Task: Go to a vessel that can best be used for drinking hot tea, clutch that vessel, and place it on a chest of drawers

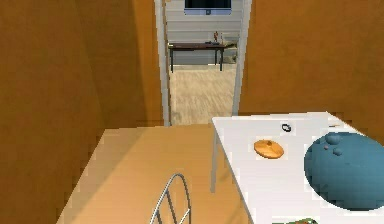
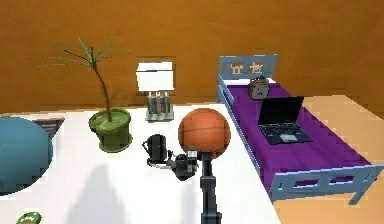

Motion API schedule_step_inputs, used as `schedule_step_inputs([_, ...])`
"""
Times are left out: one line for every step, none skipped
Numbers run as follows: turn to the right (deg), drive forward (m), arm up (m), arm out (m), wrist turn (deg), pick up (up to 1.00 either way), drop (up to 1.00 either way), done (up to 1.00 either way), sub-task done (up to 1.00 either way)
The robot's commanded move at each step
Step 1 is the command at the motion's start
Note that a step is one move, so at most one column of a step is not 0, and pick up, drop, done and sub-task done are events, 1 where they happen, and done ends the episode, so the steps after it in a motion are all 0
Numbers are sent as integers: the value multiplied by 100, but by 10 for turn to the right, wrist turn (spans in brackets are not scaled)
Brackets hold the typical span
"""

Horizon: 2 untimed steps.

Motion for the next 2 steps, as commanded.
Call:
schedule_step_inputs([0,0,0,0,0,100,0,0,0])
schedule_step_inputs([0,0,10,0,0,0,0,0,0])
